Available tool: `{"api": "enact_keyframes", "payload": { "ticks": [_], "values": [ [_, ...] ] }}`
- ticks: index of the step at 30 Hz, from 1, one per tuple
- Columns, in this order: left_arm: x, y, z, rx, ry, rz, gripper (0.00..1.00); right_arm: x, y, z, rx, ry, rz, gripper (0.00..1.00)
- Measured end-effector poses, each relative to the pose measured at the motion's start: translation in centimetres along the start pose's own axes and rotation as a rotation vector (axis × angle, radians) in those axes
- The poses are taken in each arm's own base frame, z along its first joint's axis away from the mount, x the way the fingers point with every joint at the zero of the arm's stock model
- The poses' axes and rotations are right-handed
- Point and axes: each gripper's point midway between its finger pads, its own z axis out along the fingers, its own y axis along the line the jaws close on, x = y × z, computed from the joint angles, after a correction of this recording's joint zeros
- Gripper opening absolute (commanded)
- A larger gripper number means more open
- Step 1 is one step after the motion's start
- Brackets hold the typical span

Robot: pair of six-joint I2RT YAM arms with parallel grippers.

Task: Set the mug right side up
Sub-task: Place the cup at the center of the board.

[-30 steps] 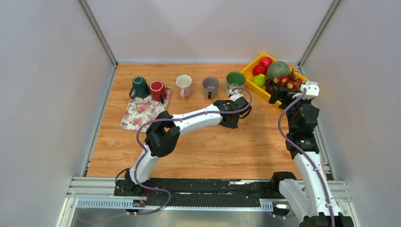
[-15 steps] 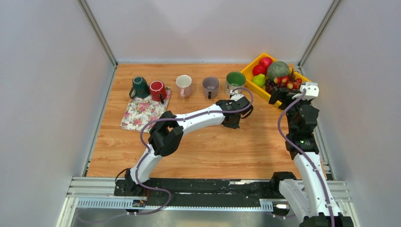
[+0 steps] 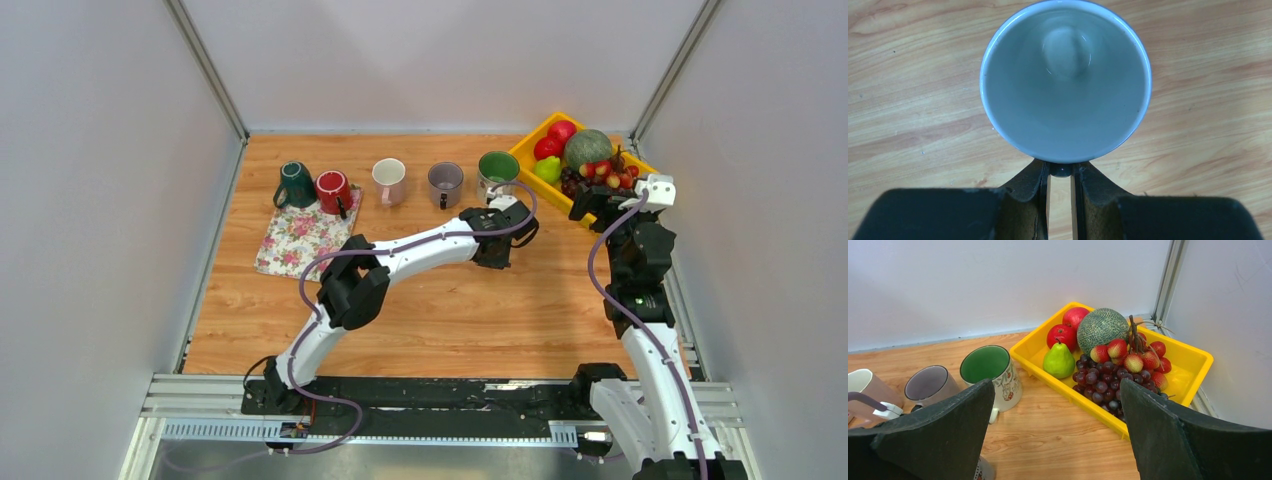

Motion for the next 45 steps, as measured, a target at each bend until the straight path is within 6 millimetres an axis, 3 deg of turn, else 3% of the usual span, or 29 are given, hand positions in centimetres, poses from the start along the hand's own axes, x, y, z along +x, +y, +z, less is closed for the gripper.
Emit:
{"api": "enact_keyframes", "payload": {
  "ticks": [10,16,24,45],
  "values": [
    [0.4,0.1,0.7,-0.02,0.011,-0.002,0.12,-0.4,-0.9,-0.1,0.028,-0.013,-0.002,1.0],
    [0.5,0.1,0.9,-0.022,0.014,-0.004,0.26,-0.5,-1.0,-0.2,0.029,-0.016,-0.001,1.0],
    [-0.1,-0.4,0.6,-0.008,-0.001,-0.011,0.36,-0.6,-0.9,-0.2,0.025,-0.017,0.0,1.0],
    [0.3,-0.9,0.5,0.019,0.019,-0.011,0.36,-0.7,-1.0,-0.3,0.024,-0.023,0.006,1.0]
  ]
}}
